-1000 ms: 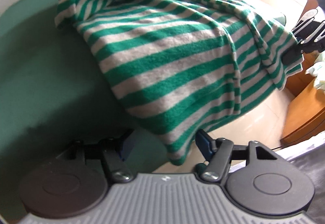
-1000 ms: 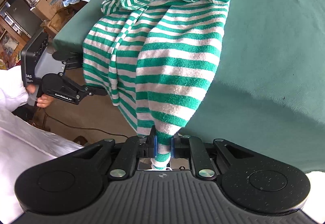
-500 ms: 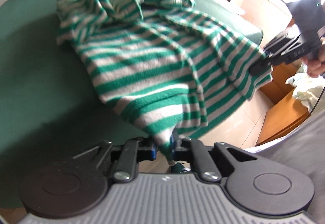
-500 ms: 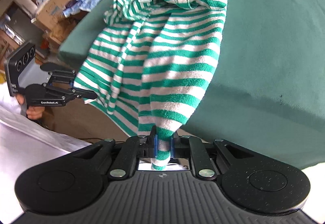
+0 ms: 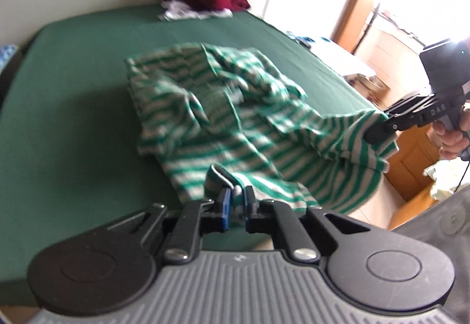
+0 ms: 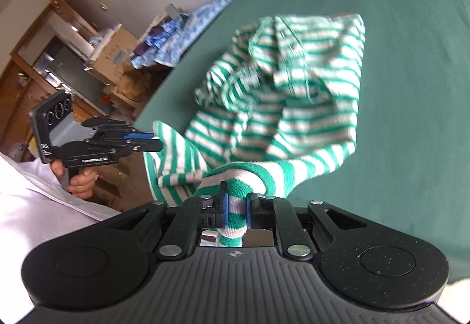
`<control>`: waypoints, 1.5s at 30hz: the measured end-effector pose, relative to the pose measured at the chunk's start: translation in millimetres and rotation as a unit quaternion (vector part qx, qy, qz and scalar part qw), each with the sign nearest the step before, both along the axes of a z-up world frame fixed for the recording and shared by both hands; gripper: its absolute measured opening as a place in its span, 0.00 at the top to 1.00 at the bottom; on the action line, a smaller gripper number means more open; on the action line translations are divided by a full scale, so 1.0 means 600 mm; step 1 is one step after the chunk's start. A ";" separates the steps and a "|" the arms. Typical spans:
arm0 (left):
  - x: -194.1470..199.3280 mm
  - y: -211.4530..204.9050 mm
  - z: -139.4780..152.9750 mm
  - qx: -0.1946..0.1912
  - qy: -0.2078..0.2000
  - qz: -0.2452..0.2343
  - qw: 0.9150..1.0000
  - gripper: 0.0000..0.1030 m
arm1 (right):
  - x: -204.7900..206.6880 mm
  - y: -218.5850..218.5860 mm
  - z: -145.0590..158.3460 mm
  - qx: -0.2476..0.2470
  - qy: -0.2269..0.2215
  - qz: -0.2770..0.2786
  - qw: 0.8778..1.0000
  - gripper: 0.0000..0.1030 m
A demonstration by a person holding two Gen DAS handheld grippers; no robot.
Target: Fold clothes
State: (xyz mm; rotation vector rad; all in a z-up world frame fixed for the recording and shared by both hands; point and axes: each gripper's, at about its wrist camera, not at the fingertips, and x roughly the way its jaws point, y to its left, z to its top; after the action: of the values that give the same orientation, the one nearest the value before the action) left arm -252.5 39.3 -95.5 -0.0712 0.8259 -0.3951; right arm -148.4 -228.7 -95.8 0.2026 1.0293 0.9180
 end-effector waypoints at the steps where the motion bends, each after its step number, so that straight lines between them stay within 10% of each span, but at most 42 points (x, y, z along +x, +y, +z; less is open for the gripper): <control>1: 0.007 0.001 0.005 0.002 -0.004 0.006 1.000 0.99 | 0.009 0.001 0.004 0.003 -0.002 0.003 1.000 0.89; 10: 0.048 0.006 -0.001 0.035 0.016 0.008 0.999 0.94 | 0.081 -0.017 0.005 0.017 0.009 0.008 1.000 0.89; 16: 0.005 0.015 -0.023 0.046 0.077 -0.064 0.994 0.39 | 0.092 -0.030 0.007 0.026 0.019 0.006 0.999 0.89; 20: -0.024 0.025 -0.040 0.028 0.100 -0.059 0.993 0.39 | 0.090 -0.028 0.006 0.024 0.017 0.004 1.000 0.89; 23: -0.052 0.015 -0.041 0.118 0.047 -0.087 0.988 0.42 | 0.088 -0.028 0.005 0.023 0.016 0.000 1.000 0.89; 25: -0.072 -0.001 -0.046 0.212 -0.003 -0.135 0.968 0.44 | 0.085 -0.026 0.004 0.022 0.015 -0.004 1.000 0.89; 28: -0.101 -0.024 -0.057 0.329 -0.089 -0.228 0.912 0.41 | 0.082 -0.021 0.005 0.026 0.014 -0.012 0.999 0.89; 34: -0.107 -0.037 -0.087 0.366 -0.158 -0.331 0.856 0.40 | 0.080 -0.015 0.002 0.077 0.031 -0.056 0.995 0.89; 45: -0.117 -0.062 -0.149 0.365 -0.214 -0.410 0.808 0.49 | 0.078 -0.008 -0.001 0.122 0.029 -0.127 0.984 0.89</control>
State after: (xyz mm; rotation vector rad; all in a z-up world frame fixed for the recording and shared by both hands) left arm -322.9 1.9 -184.7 1.1029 0.4690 -0.8412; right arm -101.7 -233.2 -96.5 0.5570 0.9181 0.8067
